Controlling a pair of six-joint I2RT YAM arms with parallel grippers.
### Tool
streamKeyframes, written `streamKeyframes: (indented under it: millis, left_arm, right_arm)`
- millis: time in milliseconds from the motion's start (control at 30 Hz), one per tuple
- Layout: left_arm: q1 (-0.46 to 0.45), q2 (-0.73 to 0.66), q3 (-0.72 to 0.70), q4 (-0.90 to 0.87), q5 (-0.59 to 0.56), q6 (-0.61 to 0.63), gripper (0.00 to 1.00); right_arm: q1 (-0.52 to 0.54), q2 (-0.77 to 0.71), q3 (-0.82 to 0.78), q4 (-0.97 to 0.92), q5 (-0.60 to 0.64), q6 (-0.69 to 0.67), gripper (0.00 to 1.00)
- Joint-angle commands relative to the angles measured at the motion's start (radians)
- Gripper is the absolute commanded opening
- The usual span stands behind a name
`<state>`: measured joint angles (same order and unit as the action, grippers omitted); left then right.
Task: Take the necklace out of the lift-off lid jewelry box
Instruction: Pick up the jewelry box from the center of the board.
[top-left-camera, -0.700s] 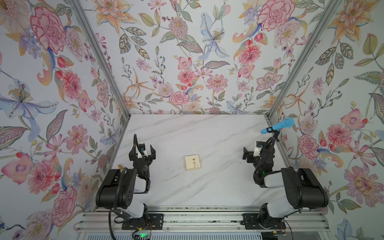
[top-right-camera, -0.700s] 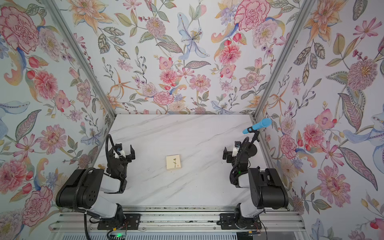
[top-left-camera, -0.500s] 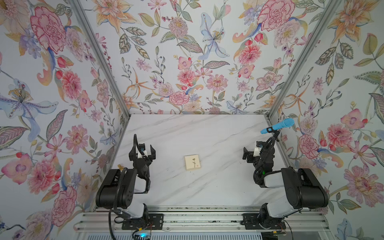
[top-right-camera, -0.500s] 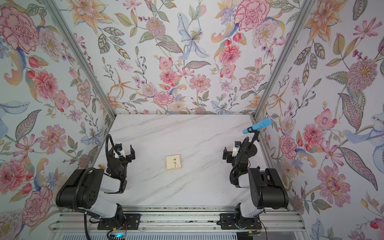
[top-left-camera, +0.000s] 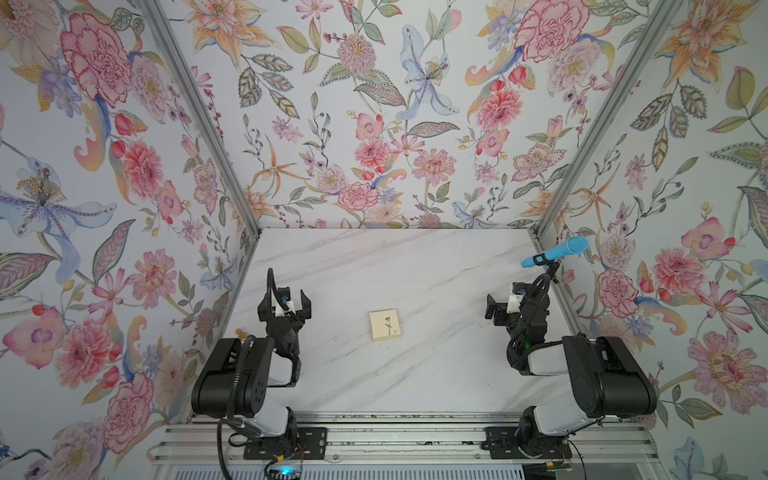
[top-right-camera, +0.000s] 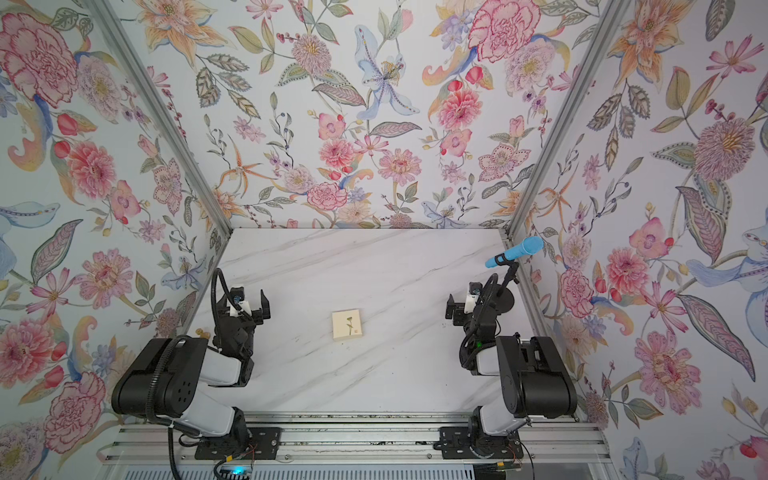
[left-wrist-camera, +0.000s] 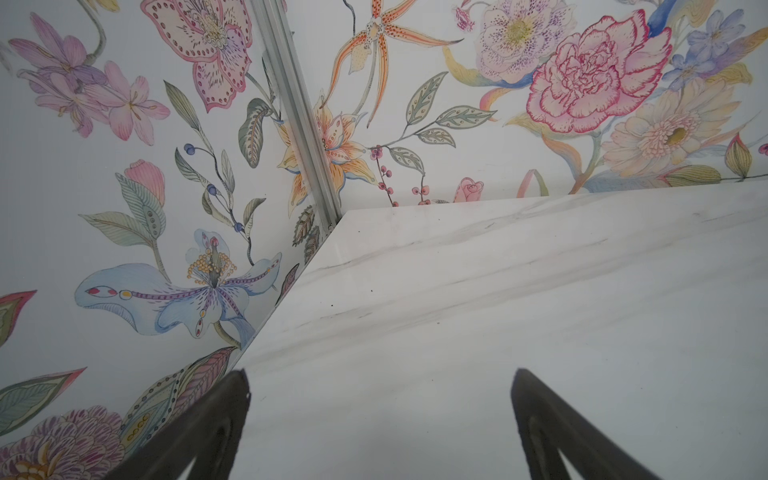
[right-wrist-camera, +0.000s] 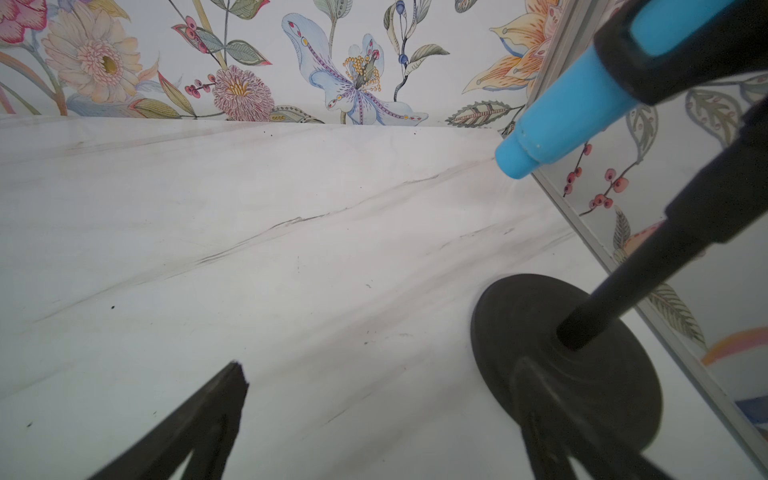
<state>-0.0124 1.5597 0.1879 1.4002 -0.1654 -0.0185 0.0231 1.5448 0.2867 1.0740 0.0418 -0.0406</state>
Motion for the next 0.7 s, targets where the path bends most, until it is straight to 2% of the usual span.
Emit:
streamKeyframes:
  millis: [0, 167, 267, 300, 367, 433, 500, 567, 667]
  left_arm:
    - [0.0, -0.003, -0.005, 0.051, -0.013, -0.011, 1.0]
    - [-0.006, -0.006, 0.003, 0.036, -0.017, 0.001, 1.0]
    - [-0.053, -0.081, 0.034, -0.082, -0.086, 0.034, 1.0]
    - [-0.07, -0.118, 0.053, -0.154, -0.115, 0.045, 1.0]
    - [-0.123, -0.214, 0.107, -0.294, -0.222, 0.068, 1.0]
    - [-0.156, -0.296, 0.17, -0.435, -0.297, 0.038, 1.0]
    - [-0.161, -0.368, 0.278, -0.663, -0.282, -0.042, 1.0]
    - [-0.162, -0.394, 0.427, -0.94, -0.274, -0.144, 1.0]
    - [-0.185, -0.393, 0.581, -1.198, -0.319, -0.263, 1.0]
  right_arm:
    - [-0.003, -0.002, 0.014, 0.008, -0.009, 0.008, 1.0]
    - [0.0, -0.005, 0.013, 0.008, -0.002, 0.007, 1.0]
    - [0.039, -0.06, 0.037, -0.073, 0.11, -0.001, 1.0]
    - [0.06, -0.101, 0.063, -0.156, 0.167, -0.01, 1.0]
    - [0.086, -0.192, 0.152, -0.38, 0.19, -0.028, 1.0]
    - [0.122, -0.261, 0.245, -0.565, 0.228, -0.041, 1.0]
    - [0.18, -0.318, 0.339, -0.737, 0.325, -0.024, 1.0]
    - [0.238, -0.364, 0.435, -0.91, 0.347, 0.018, 1.0]
    - [0.333, -0.4, 0.559, -1.127, 0.368, 0.115, 1.0]
